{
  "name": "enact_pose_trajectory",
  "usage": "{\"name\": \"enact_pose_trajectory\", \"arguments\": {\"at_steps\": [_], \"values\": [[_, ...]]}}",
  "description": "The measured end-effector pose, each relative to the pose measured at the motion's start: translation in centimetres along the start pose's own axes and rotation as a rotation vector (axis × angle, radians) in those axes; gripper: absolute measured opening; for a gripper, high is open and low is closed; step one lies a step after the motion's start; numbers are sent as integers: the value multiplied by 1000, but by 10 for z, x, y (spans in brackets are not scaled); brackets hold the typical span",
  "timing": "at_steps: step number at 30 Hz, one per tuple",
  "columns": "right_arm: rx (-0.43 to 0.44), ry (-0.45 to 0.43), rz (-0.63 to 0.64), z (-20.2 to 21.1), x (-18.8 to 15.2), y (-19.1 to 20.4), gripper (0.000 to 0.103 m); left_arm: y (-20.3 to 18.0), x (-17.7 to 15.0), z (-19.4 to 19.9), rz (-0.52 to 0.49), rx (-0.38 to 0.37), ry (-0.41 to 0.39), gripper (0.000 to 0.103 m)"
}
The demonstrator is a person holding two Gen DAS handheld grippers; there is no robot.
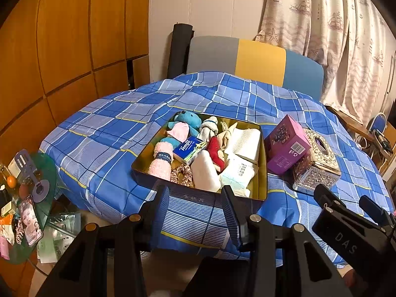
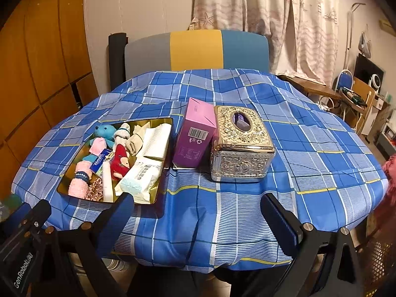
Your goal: Organize soft objects
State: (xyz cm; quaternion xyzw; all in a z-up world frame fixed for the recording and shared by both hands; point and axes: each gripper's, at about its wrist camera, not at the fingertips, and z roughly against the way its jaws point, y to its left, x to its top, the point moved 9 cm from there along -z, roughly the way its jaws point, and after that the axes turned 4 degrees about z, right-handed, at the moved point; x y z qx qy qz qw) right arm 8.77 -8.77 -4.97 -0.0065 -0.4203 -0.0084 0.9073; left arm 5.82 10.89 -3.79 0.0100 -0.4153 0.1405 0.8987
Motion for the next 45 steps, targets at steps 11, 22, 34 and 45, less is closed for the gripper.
{"name": "enact_pose_trajectory", "arguments": {"at_steps": [11, 22, 34, 45], "values": [[-14, -7, -8, 1, 0, -3, 103, -1, -2, -1, -1, -9, 11, 44], [-18, -3, -6, 0, 0, -4, 103, -1, -1, -1, -8, -6, 4, 44], [-16, 2, -5, -2, -1, -4, 103, -7, -2, -1, -38, -20, -5, 44], [-15, 2, -9, -2, -2, -5, 103, -10, -2, -3, -41, -35, 4, 44]]}}
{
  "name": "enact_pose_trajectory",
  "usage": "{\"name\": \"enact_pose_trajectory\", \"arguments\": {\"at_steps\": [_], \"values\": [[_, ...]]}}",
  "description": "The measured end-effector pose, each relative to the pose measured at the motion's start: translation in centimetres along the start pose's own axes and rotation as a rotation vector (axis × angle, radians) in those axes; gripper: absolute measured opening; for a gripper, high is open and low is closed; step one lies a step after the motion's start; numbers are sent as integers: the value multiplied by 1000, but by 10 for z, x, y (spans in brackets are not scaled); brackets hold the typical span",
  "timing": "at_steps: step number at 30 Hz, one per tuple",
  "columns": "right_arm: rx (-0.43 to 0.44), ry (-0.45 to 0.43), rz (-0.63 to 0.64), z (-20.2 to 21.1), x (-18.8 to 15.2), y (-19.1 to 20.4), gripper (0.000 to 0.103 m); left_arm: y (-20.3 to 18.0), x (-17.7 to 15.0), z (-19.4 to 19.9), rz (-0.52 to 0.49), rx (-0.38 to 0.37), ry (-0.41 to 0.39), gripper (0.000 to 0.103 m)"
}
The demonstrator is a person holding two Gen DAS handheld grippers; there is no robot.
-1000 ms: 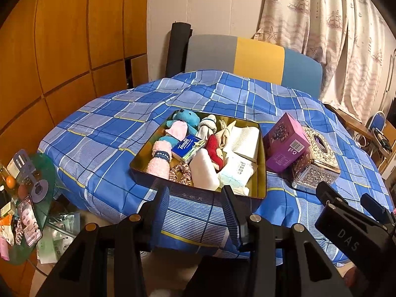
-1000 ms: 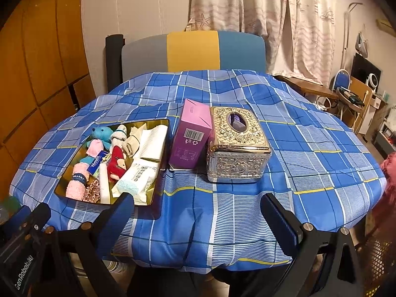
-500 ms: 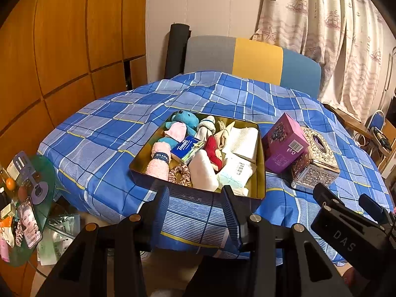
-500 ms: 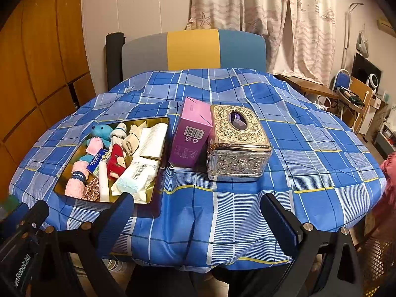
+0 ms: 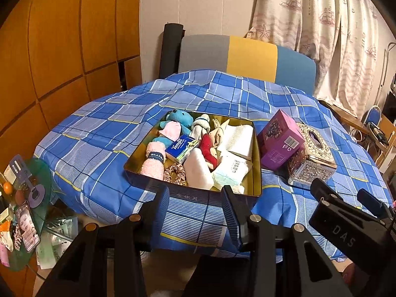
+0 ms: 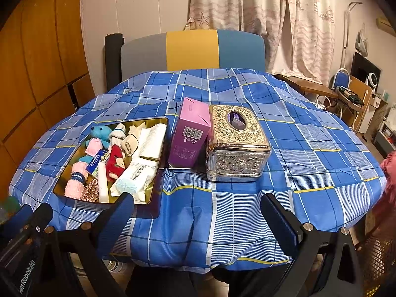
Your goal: Organize soft objects
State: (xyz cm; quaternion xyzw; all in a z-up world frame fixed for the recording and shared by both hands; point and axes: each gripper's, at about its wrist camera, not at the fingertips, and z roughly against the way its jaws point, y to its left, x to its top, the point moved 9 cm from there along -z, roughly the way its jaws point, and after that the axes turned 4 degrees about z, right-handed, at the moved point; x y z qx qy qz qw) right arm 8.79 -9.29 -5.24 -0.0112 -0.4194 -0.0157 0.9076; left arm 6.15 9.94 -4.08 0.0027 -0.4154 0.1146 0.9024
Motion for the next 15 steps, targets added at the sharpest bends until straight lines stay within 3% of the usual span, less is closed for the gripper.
{"name": "enact_pose_trajectory", "arguments": {"at_steps": [15], "values": [[4, 6, -1, -1, -1, 1, 103, -1, 0, 1, -10, 2, -1, 44]]}}
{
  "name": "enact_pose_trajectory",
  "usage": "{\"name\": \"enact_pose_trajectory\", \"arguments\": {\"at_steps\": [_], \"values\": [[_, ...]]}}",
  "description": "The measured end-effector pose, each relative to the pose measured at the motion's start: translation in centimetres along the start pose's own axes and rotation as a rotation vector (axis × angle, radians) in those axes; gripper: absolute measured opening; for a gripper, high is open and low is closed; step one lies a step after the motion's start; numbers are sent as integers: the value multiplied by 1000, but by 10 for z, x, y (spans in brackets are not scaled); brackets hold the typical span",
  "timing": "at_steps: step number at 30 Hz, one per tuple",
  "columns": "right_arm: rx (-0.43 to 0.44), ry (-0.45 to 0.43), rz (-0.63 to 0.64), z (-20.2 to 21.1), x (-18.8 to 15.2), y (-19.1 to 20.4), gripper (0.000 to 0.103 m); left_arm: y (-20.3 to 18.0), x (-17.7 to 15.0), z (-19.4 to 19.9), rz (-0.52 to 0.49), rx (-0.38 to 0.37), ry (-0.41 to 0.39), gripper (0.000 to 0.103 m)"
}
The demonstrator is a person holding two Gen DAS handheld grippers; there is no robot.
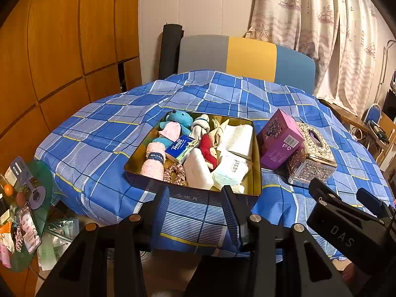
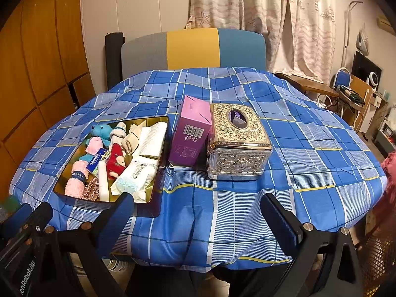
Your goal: Organize soft objects
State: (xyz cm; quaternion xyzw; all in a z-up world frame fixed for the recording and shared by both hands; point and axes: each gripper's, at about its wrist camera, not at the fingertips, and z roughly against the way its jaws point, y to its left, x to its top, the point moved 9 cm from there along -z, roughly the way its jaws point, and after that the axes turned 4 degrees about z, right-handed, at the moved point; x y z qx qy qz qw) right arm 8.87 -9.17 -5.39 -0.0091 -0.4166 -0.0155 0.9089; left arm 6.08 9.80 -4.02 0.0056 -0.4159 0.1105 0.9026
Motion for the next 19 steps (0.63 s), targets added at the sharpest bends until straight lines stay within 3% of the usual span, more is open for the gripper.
{"name": "enact_pose_trajectory", "arguments": {"at_steps": [19], "values": [[4, 7, -2, -2, -1, 0, 103, 5, 3, 2, -2, 20, -18, 44]]}}
